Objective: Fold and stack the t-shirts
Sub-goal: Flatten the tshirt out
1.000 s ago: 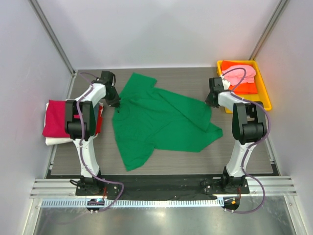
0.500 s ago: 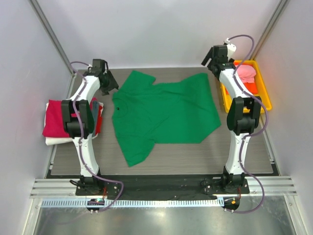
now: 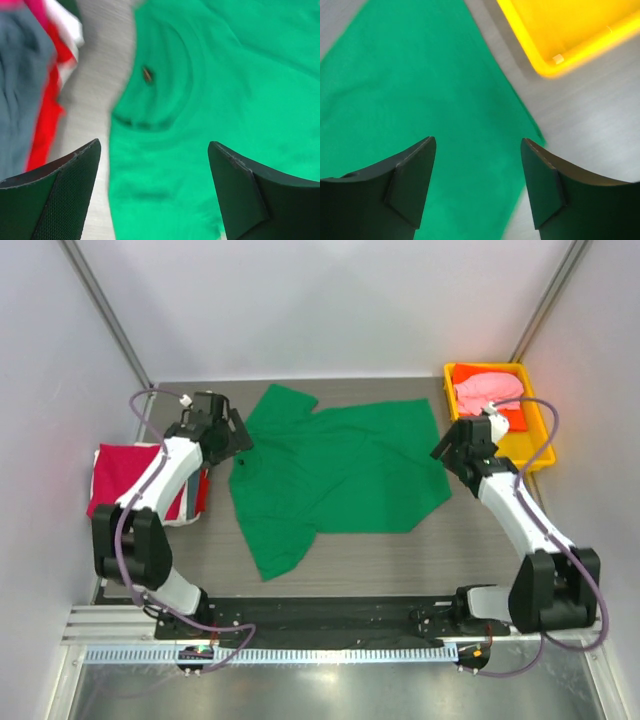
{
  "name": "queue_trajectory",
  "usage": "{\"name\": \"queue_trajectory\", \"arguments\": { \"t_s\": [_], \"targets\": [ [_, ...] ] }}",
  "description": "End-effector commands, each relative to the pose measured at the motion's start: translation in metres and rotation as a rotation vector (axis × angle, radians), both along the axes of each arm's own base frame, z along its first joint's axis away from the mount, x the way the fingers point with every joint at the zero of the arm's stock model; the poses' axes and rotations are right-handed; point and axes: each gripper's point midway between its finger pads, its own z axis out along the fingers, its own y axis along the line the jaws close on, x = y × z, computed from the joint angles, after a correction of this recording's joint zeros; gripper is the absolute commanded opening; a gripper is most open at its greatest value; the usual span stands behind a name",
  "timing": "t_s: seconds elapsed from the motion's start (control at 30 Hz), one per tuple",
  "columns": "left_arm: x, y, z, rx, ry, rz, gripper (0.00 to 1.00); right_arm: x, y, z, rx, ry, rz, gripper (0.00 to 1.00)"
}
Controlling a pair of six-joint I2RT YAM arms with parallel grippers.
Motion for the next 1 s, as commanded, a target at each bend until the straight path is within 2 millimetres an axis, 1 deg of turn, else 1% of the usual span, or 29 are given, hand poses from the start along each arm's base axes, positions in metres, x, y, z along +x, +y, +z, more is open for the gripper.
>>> {"name": "queue_trajectory", "arguments": {
  "t_s": [0.0,0.03,0.07,0.1,0.13,0.17,0.2,0.23,0.3,0.33,0.4,0.43,0.47,0.5,0.53,0.57,0.6,0.63,0.67,0.7,0.73,0.77,0.8,0.83,0.87,0.9,0.97],
  "targets": [
    [-0.020,-0.034,0.023,-0.025,-0.103,-0.066,0.87,-0.036,-0.005,-0.007,0.031,-0.031,-0.058,0.69],
    [-0.033,-0.064,0.038,-0.042,-0.150,-0.147,0.86,-0.053,-0.006,-0.026,0.028,0.008,-0.067,0.65],
    [-0.045,-0.079,0.034,-0.047,-0.146,-0.179,0.86,-0.062,-0.007,-0.029,0.030,0.006,-0.070,0.59],
    [-0.054,-0.093,0.037,-0.049,-0.164,-0.212,0.86,-0.070,-0.008,-0.026,0.035,-0.018,-0.077,0.54],
    [-0.066,-0.123,0.048,-0.081,-0.204,-0.290,0.85,-0.081,-0.009,-0.041,0.036,0.011,-0.082,0.52],
    [-0.076,-0.135,0.046,-0.099,-0.207,-0.327,0.84,-0.087,-0.009,-0.046,0.039,0.020,-0.085,0.49],
    [-0.082,-0.146,0.048,-0.111,-0.217,-0.352,0.84,-0.090,-0.007,-0.047,0.049,0.015,-0.081,0.48],
    [-0.091,-0.159,0.050,-0.113,-0.227,-0.386,0.84,-0.097,-0.004,-0.059,0.069,0.041,-0.076,0.48],
    [-0.100,-0.166,0.053,-0.109,-0.240,-0.425,0.84,-0.100,-0.001,-0.067,0.089,0.055,-0.076,0.49],
    [-0.105,-0.167,0.053,-0.103,-0.244,-0.439,0.84,-0.102,0.001,-0.075,0.094,0.076,-0.071,0.50],
    [-0.112,-0.162,0.051,-0.101,-0.250,-0.441,0.84,-0.098,0.004,-0.079,0.105,0.074,-0.056,0.52],
    [-0.114,-0.159,0.049,-0.096,-0.252,-0.435,0.83,-0.098,0.006,-0.086,0.110,0.096,-0.048,0.54],
    [-0.120,-0.153,0.037,-0.081,-0.234,-0.431,0.84,-0.094,0.009,-0.088,0.118,0.093,-0.031,0.54],
    [-0.124,-0.148,0.042,-0.087,-0.253,-0.423,0.84,-0.092,0.011,-0.090,0.120,0.099,-0.025,0.54],
    [-0.126,-0.142,0.039,-0.073,-0.258,-0.406,0.84,-0.091,0.011,-0.097,0.121,0.123,-0.022,0.54],
    [-0.132,-0.134,0.029,-0.061,-0.246,-0.397,0.84,-0.087,0.012,-0.097,0.119,0.120,-0.016,0.54],
    [-0.136,-0.129,0.036,-0.068,-0.275,-0.383,0.84,-0.085,0.014,-0.100,0.118,0.125,-0.009,0.53],
    [-0.139,-0.123,0.036,-0.066,-0.286,-0.367,0.84,-0.081,0.015,-0.098,0.117,0.120,-0.003,0.52],
    [-0.144,-0.113,0.026,-0.046,-0.280,-0.346,0.85,-0.079,0.015,-0.102,0.112,0.127,-0.002,0.52],
    [-0.147,-0.108,0.025,-0.044,-0.290,-0.325,0.87,-0.077,0.016,-0.103,0.110,0.127,0.000,0.51],
    [-0.152,-0.101,0.033,-0.061,-0.324,-0.306,0.94,-0.074,0.018,-0.102,0.110,0.125,0.003,0.50],
    [-0.157,-0.097,0.024,-0.068,-0.314,-0.284,0.98,-0.072,0.018,-0.106,0.107,0.133,0.000,0.48],
    [-0.159,-0.091,0.024,-0.066,-0.326,-0.268,0.99,-0.071,0.018,-0.108,0.104,0.138,-0.003,0.48],
    [-0.162,-0.084,0.023,-0.070,-0.341,-0.241,1.00,-0.068,0.019,-0.111,0.103,0.143,-0.001,0.48],
    [-0.165,-0.082,0.023,-0.075,-0.344,-0.237,1.00,-0.066,0.020,-0.110,0.106,0.135,-0.001,0.48],
    [-0.168,-0.076,0.021,-0.058,-0.340,-0.220,1.00,-0.066,0.021,-0.115,0.103,0.149,0.000,0.48],
    [-0.172,-0.067,0.021,-0.052,-0.348,-0.190,1.00,-0.062,0.023,-0.114,0.101,0.142,0.004,0.47]
  ]
}}
